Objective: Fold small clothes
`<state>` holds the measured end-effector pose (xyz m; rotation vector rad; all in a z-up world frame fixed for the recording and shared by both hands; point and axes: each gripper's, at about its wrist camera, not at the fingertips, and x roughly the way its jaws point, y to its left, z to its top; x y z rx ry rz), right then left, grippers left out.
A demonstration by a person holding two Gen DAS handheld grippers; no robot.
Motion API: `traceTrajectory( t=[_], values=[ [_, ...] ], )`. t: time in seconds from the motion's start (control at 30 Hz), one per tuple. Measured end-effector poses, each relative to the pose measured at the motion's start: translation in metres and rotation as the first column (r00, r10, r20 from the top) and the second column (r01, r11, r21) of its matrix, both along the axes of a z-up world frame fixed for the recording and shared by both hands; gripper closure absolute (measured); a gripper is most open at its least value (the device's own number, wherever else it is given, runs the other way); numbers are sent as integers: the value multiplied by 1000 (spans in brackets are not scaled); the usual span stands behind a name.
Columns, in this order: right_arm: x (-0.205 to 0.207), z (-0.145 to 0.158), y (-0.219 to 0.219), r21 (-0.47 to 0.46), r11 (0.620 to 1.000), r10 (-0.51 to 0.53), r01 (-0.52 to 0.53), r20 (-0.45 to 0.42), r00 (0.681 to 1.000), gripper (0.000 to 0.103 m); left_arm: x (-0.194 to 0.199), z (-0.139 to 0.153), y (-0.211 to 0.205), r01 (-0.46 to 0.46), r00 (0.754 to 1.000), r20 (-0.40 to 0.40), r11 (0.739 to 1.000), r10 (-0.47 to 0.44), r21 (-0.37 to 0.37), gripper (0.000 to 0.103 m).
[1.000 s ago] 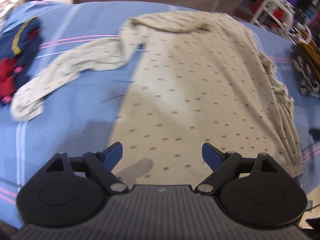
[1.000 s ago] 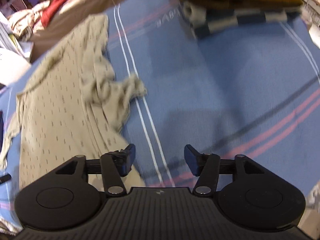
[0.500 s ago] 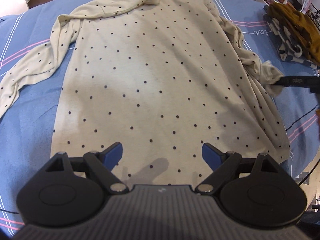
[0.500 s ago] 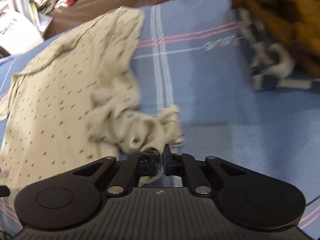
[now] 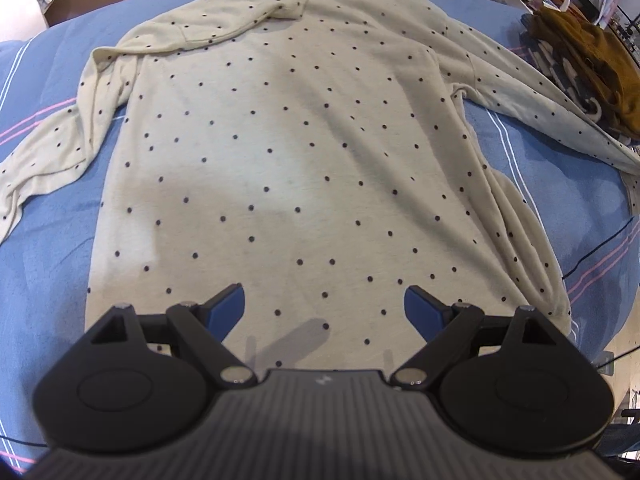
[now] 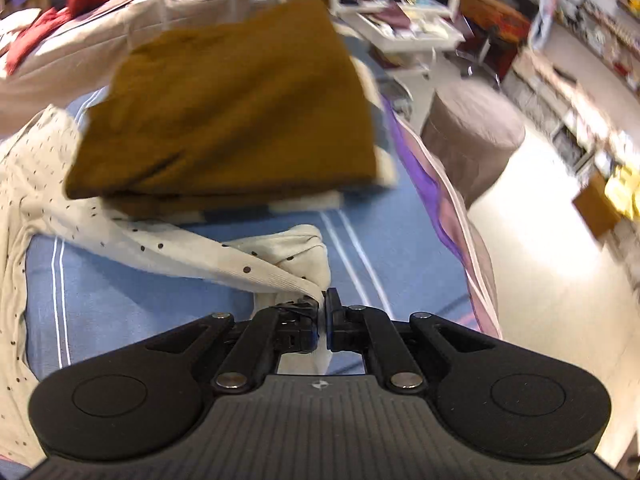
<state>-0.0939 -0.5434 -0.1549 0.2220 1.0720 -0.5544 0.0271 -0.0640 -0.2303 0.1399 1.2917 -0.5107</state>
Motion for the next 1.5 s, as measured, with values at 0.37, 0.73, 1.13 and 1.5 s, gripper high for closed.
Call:
traceTrajectory(
  t=[0.37,0.73,1.13,1.5],
  values=[
    [-3,-8,-34,745,667,-170,23,122,978,96,-2,1,-8,35,999,-25,999,-35,-23,14],
    [78,-8,86,915,372,-43,-159,188,981,95,5,11,15,-21,1000,-19,997,20,-74,12],
    [245,-12,323,868,321,260,-379,304,916,76,1,10,113,-217,976,-32,976,217,0,10],
    [209,-32,290,539,734,319,-414,264,910,18,27,-3,140,-182,983,29,982,183,-53,8]
  ],
)
